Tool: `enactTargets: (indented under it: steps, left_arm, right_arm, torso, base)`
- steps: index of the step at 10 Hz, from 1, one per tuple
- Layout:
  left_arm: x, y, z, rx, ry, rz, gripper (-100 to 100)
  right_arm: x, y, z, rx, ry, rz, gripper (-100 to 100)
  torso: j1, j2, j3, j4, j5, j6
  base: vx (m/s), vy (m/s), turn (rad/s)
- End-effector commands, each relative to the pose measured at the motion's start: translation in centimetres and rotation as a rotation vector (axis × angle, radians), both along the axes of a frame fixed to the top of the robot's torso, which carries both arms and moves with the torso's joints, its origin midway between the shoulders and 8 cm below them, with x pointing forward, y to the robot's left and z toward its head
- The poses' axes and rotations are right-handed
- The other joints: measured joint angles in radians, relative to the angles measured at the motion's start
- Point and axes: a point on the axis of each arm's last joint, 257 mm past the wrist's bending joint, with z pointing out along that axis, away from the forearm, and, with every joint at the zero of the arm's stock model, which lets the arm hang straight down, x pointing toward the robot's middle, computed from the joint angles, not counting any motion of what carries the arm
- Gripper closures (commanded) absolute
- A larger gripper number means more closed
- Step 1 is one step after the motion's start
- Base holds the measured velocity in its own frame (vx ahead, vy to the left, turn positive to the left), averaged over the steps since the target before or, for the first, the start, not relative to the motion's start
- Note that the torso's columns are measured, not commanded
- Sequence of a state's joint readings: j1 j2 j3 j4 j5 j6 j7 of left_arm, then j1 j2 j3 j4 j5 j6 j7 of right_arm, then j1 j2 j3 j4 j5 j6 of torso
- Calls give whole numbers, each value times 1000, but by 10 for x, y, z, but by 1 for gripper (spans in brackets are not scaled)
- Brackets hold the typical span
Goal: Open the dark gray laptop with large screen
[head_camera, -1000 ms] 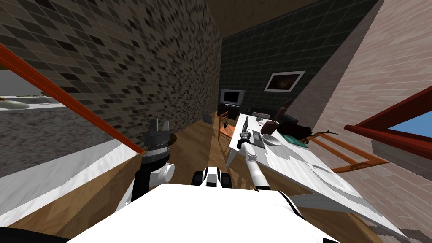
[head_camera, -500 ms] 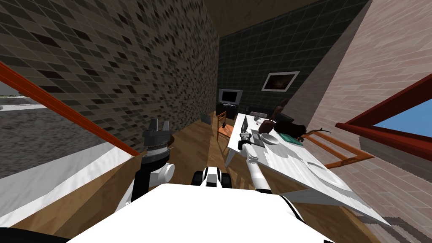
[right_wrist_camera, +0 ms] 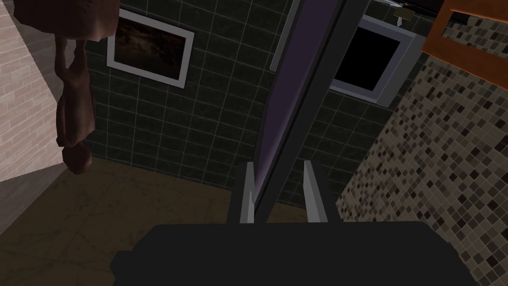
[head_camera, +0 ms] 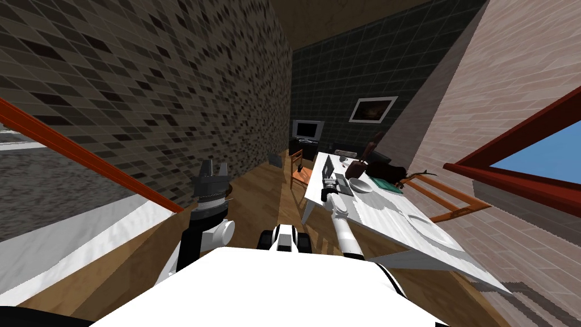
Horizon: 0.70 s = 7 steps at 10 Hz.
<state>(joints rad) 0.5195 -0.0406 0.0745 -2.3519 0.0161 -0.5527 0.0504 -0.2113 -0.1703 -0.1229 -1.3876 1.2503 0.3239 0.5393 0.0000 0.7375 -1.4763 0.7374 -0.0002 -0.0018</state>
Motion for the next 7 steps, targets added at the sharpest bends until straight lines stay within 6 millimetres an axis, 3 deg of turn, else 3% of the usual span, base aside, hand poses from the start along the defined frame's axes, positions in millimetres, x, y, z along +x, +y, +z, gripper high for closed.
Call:
enactTargets:
  steps: [1,2,4,5,6,7]
  left_arm:
    - [0,0,0,0,0,0,0]
    - [0,0,0,0,0,0,0]
    - [0,0,0,0,0,0,0]
    - [0,0,0,0,0,0,0]
    - [0,0,0,0,0,0,0]
    - [0,0,0,0,0,0,0]
  right_arm:
    - [1,-17,-4,-6,18,-15,100]
    - [16,-5,-3,44,8,18,100]
    - [10,-29,-8,19,28,-16,100]
    - [9,-32,-8,21,27,-21,100]
    - [22,-21,-10,64,20,11,100]
    - [17,-36,-11,73,17,-13,100]
  torso:
    - [-1,-1,-1,-1,0,1]
    - [-1,-2,-1,-1,0,3]
    - [-2,-3,-2,-2,-1,1]
    - [-2,-4,-2,-2,0,3]
    - [-2,-4,-3,-2,0,5]
    - [-4,-4,-2,-3,-2,1]
  base:
    - [-24,-12,20]
    - [-43,-25,31]
    - [-32,-19,26]
    - [-1,5,9]
    - [-37,-14,17]
    - [-45,-21,50]
